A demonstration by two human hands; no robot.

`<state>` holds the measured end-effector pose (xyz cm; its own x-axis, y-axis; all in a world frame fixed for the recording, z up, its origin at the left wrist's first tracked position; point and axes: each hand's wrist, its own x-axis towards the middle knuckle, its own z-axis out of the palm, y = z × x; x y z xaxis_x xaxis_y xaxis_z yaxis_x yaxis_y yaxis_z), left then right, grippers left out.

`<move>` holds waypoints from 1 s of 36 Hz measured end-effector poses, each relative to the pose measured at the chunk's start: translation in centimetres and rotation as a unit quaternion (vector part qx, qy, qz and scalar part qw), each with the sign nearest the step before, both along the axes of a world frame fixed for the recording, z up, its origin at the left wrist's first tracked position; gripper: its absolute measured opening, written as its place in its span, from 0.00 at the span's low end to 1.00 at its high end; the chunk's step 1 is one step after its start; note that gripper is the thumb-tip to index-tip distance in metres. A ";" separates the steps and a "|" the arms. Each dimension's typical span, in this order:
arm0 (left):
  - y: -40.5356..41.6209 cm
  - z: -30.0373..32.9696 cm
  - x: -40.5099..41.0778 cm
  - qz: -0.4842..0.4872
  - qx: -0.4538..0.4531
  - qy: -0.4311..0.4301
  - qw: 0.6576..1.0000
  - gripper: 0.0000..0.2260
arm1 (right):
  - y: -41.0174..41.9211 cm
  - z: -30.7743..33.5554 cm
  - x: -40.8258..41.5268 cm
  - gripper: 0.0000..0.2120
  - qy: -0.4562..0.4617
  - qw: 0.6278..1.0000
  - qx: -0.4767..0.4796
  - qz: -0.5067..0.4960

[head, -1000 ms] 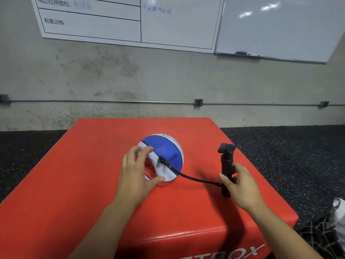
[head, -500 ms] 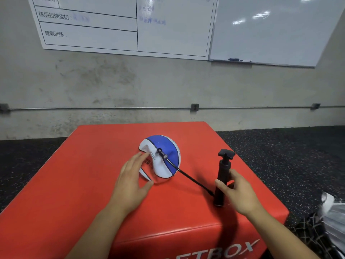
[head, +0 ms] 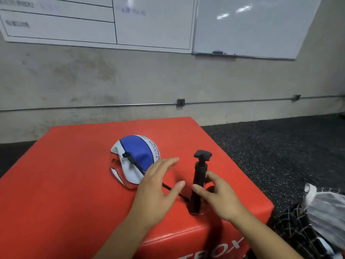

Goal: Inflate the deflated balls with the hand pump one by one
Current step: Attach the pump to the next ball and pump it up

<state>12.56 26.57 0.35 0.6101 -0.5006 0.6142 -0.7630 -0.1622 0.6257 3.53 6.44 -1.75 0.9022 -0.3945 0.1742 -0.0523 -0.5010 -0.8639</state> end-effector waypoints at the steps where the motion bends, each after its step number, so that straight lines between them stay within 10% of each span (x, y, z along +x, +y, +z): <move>1: -0.8 -0.2 -0.2 -0.019 0.003 0.015 1.000 0.25 | -0.1 0.1 0.3 0.09 0.003 1.000 0.001 0.015; 16: -8.4 -3.1 0.3 -0.078 -0.007 0.159 0.984 0.33 | -3.9 1.3 -0.9 0.15 0.091 0.980 0.072 0.162; 21: -8.7 -2.9 -0.6 -0.122 -0.009 0.163 0.979 0.34 | -6.8 2.3 -2.5 0.26 -0.051 0.998 -0.036 0.000; 30: -8.6 -3.0 -1.7 -0.166 -0.016 0.148 0.975 0.31 | -5.6 4.2 -3.3 0.20 -0.106 0.965 -0.235 0.039; 36: -8.4 -2.9 -2.2 -0.195 0.000 0.169 0.966 0.28 | -6.7 6.5 -3.4 0.15 -0.234 0.954 -0.150 -0.109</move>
